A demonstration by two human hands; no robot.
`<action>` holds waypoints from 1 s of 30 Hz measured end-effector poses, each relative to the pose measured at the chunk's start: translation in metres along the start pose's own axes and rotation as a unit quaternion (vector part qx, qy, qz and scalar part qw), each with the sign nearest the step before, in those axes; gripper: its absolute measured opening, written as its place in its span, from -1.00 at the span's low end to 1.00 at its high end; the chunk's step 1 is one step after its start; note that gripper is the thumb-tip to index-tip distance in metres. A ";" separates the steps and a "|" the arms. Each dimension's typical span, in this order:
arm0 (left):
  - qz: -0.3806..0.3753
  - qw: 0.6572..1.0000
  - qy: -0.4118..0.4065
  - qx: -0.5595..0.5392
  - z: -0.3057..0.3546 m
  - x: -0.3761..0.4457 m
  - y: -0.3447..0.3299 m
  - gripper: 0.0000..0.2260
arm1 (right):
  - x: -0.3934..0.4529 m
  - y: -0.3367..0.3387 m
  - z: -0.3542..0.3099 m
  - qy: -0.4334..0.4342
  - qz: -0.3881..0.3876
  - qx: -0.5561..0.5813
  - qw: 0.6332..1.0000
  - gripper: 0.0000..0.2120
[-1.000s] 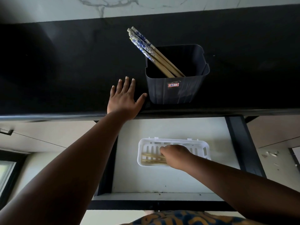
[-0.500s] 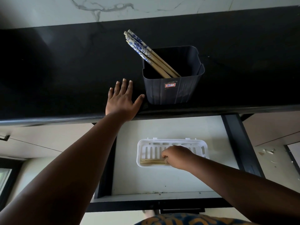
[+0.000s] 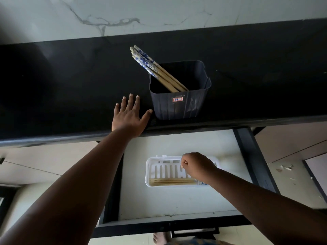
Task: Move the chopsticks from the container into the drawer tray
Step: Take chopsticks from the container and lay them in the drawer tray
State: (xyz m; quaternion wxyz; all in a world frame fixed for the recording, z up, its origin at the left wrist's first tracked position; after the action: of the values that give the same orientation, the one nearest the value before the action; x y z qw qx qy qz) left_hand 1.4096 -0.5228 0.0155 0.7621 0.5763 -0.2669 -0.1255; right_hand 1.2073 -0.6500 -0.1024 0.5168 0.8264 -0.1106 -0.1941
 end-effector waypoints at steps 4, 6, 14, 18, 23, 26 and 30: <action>-0.056 0.998 0.008 0.016 -0.011 -0.033 -0.032 -0.32 | -0.022 0.013 -0.031 0.035 -0.132 0.022 0.990 -0.80; -0.082 0.996 0.016 0.025 -0.018 -0.047 -0.048 -0.32 | -0.031 0.035 -0.049 0.036 -0.163 0.042 0.985 -0.74; -0.092 0.995 0.018 0.028 -0.016 -0.044 -0.046 -0.31 | -0.005 0.213 -0.132 0.073 0.057 0.304 0.948 -0.90; -0.095 0.995 0.025 0.030 -0.016 -0.039 -0.043 -0.26 | 0.032 0.235 -0.135 0.072 0.171 0.206 0.961 -0.93; -0.099 0.994 0.033 0.023 -0.016 -0.037 -0.043 0.17 | 0.062 0.206 -0.145 0.093 0.190 0.054 0.976 -0.72; -0.104 0.994 0.035 0.015 -0.016 -0.037 -0.042 0.07 | 0.069 0.197 -0.150 0.113 0.212 0.014 0.971 -0.75; -0.102 0.994 0.032 0.020 -0.016 -0.036 -0.041 0.00 | 0.075 0.198 -0.151 0.117 0.232 0.007 0.966 -0.84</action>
State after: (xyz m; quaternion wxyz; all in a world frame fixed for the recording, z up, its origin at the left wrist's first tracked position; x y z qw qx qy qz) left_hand 1.3932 -0.5044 -0.0362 0.7420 0.6192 -0.1845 -0.1788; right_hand 1.3445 -0.6437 0.1187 0.5508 0.7990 -0.2393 0.0294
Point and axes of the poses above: each hand's wrist, its own x-axis towards the middle knuckle, its own y-axis out of the back of the hand, z = x × y, the point moved 10 cm from there along x, towards the middle knuckle, and after that the axes turned 11 degrees about z, right-handed, at the moved point
